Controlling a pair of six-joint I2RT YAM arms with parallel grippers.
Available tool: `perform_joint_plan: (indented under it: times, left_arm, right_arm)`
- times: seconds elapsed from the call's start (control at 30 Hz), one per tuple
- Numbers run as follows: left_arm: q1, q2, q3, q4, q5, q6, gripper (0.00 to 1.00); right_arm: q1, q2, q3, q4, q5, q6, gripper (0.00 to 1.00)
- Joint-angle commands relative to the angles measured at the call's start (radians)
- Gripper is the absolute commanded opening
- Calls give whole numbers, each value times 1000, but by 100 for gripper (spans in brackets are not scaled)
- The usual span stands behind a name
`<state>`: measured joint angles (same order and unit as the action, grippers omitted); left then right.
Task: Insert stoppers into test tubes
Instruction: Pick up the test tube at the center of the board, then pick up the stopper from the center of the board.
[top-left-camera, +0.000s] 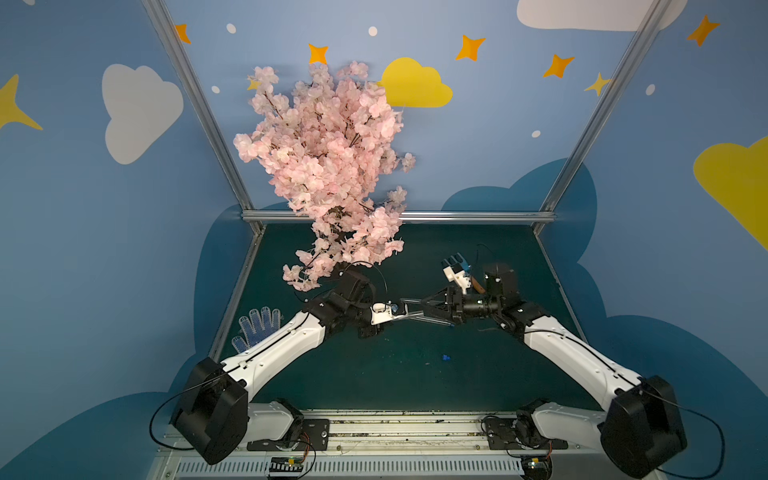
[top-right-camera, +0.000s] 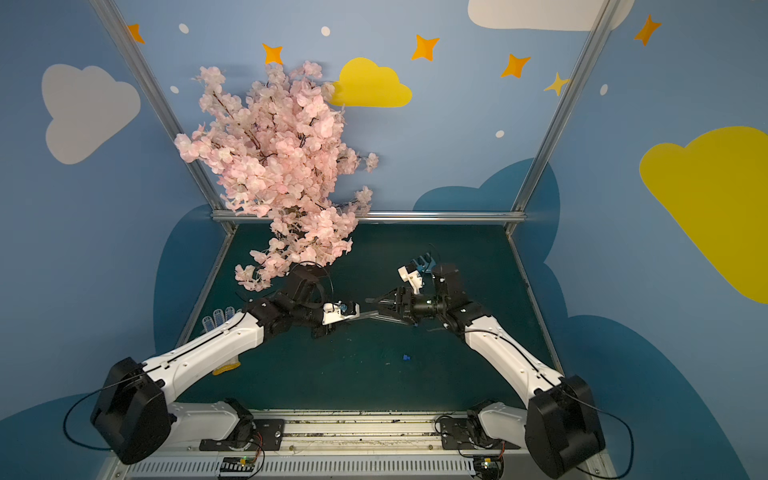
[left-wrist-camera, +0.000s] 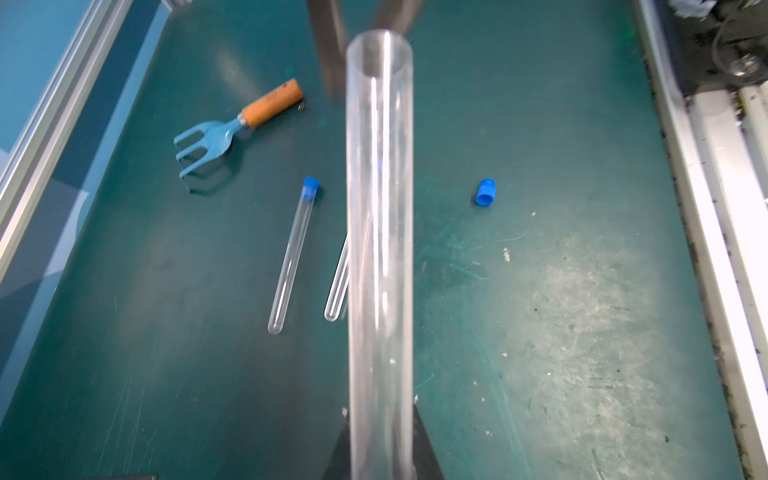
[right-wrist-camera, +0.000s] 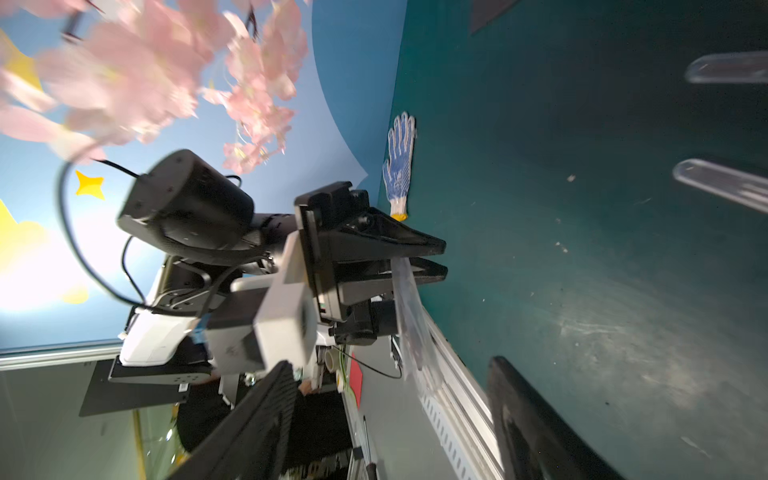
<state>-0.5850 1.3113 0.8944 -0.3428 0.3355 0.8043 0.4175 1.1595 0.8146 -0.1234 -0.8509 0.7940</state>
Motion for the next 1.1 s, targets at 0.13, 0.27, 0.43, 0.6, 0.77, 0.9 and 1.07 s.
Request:
perform_joint_plan:
  times: [0.13,0.27,0.43,0.6,0.77,0.9,1.07]
  left_arm:
    - [10,-56,-63,-59,-143,-24,2]
    - [39,-56,-87,-30,-178,-92,2]
    - [51,-68,-107,-31,-174,-109,2]
    - [63,-73,-120,-13,-174,-119,2]
    - [74,-63,-119,-16,-180,-122,2]
    - [80,-69,-119,-16,-182,-124,2]
    - [85,-80,-126,-13,-191,-126,2]
  right_arm:
    - [-27,-118,114,-523,499,-596,73]
    - [6,-134,126,-530,615,-893,66]
    - [37,-55,122,-653,600,-1355,49]
    - [132,58,89,-750,577,-1536,41]
    - [186,135,40,-657,534,-1530,42]
    - [231,231,53,-677,566,-1524,42]
    - [260,335,64,-646,642,-1505,40]
